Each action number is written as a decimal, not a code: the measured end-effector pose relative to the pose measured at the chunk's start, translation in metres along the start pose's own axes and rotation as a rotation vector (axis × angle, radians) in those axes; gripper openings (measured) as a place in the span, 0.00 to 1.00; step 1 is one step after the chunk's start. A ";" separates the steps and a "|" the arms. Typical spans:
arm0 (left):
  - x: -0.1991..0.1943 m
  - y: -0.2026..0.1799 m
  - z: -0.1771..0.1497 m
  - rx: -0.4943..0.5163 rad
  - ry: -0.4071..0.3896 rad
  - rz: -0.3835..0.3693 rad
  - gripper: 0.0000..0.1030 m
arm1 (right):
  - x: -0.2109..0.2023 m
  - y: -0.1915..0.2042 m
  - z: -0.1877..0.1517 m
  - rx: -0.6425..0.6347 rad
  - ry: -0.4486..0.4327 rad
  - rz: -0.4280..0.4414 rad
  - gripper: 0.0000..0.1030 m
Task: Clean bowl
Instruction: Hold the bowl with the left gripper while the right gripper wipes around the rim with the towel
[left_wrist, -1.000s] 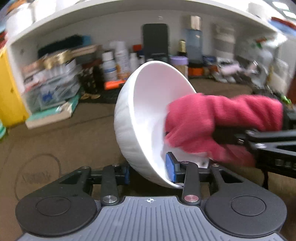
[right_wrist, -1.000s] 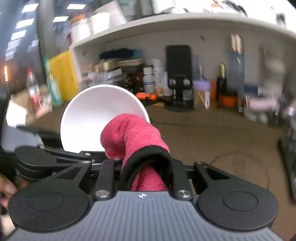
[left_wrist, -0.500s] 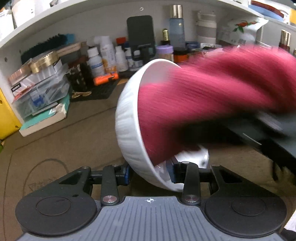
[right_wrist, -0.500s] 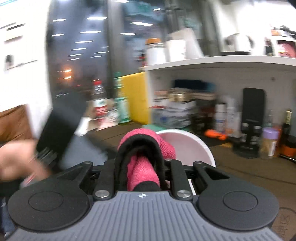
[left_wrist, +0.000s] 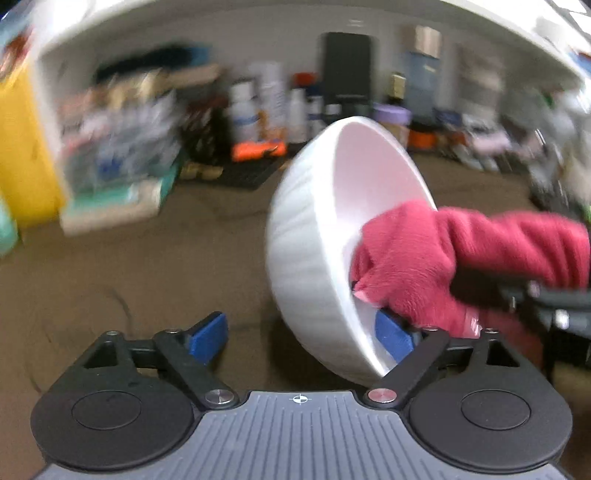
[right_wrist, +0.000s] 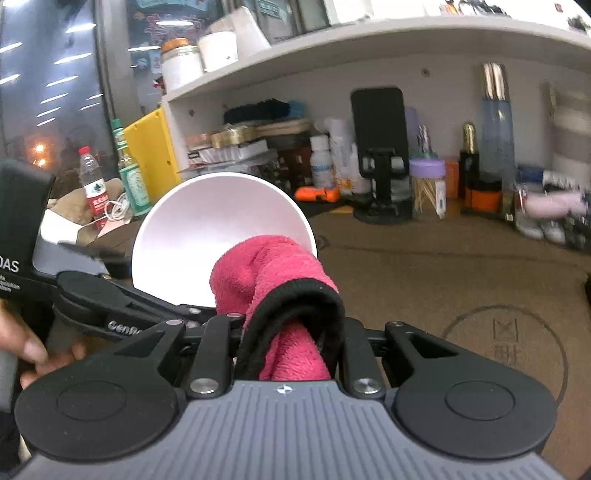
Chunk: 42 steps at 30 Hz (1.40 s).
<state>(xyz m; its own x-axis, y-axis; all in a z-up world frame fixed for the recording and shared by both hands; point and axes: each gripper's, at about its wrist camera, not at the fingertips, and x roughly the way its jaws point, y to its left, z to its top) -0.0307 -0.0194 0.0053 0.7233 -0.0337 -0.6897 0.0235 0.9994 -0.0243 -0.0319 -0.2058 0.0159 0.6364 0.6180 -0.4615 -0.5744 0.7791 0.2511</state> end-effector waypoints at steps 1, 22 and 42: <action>0.000 -0.001 -0.001 -0.019 -0.009 0.012 0.93 | 0.001 -0.002 -0.001 0.014 0.002 0.000 0.21; -0.029 -0.020 -0.012 0.243 0.009 -0.076 0.35 | 0.015 0.049 0.016 -0.272 -0.047 -0.155 0.20; -0.025 0.000 0.005 0.351 0.056 -0.058 0.43 | -0.001 -0.003 0.004 -0.015 0.011 0.141 0.20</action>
<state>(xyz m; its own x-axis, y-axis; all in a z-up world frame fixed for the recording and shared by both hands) -0.0449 -0.0187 0.0261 0.6748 -0.0809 -0.7336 0.3062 0.9351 0.1785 -0.0289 -0.2078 0.0188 0.5432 0.7203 -0.4314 -0.6657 0.6826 0.3016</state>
